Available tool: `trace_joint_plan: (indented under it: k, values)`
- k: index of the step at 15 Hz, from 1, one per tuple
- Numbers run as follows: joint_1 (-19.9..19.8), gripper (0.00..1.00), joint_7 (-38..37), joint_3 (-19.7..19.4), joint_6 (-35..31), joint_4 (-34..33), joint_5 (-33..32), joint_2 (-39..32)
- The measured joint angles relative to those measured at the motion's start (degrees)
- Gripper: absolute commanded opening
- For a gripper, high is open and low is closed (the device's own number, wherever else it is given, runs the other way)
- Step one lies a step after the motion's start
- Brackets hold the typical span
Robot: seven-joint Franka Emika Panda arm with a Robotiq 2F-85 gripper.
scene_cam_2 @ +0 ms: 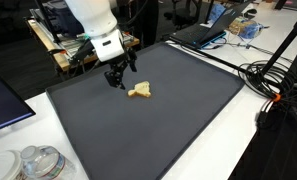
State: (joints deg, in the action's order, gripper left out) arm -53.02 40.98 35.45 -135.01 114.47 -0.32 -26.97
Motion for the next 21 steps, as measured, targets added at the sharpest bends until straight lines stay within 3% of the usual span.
trace_joint_plan:
  k: [6, 9, 14, 21]
  values:
    - [22.71, 1.00, -8.69, -21.22, 8.95, -8.58, 0.45, -0.08]
    - [31.65, 1.00, -14.73, -28.67, 11.30, -11.39, 0.20, -1.09]
    - [40.26, 1.00, -23.20, -34.67, 14.21, -16.74, -0.54, -4.96]
    - [46.62, 1.00, -31.67, -37.27, 21.20, -27.13, -4.05, -13.11]
